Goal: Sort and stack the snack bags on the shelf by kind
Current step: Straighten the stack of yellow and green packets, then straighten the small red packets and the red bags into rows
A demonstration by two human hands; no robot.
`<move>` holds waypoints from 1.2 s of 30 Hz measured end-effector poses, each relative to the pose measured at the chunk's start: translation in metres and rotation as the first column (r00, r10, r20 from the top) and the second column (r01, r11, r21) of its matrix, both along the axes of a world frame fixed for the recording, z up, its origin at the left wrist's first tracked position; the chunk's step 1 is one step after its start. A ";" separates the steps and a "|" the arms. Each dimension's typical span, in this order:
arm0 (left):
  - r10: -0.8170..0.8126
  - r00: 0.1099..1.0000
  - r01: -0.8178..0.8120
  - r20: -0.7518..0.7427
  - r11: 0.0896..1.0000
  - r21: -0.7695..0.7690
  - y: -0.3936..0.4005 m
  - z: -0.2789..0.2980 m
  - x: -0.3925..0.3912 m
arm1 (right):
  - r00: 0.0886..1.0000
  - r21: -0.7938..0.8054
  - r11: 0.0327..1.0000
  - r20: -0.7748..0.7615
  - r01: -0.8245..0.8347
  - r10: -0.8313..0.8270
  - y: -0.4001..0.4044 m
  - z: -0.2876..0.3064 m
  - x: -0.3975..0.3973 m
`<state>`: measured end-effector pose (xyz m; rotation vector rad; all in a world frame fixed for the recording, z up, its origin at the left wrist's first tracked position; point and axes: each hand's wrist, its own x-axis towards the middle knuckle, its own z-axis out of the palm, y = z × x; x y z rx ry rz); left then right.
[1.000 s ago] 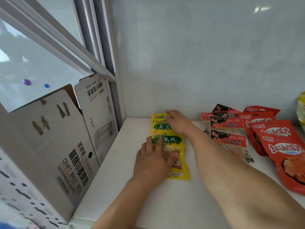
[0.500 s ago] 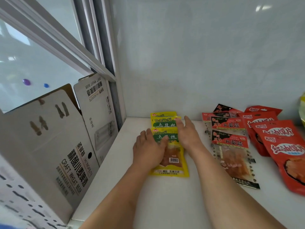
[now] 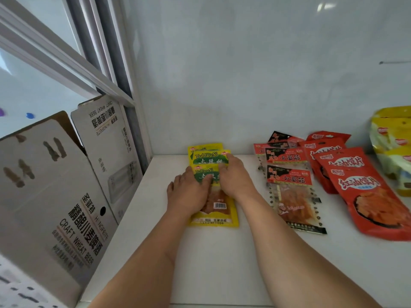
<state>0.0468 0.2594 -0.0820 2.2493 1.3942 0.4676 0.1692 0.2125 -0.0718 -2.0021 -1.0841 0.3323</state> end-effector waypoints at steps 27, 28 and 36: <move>-0.027 0.973 0.079 0.228 0.972 -0.223 -0.087 0.025 0.151 | 0.911 0.016 0.965 -0.335 0.261 -0.241 -0.101 0.015 0.141; -0.024 0.973 0.077 0.229 0.971 -0.226 -0.086 0.026 0.153 | 0.913 0.019 0.968 -0.337 0.251 -0.230 -0.099 0.015 0.144; -0.090 0.953 0.152 0.290 0.968 -0.198 -0.068 0.022 0.169 | 0.919 0.040 0.975 -0.345 0.217 -0.190 -0.081 0.019 0.164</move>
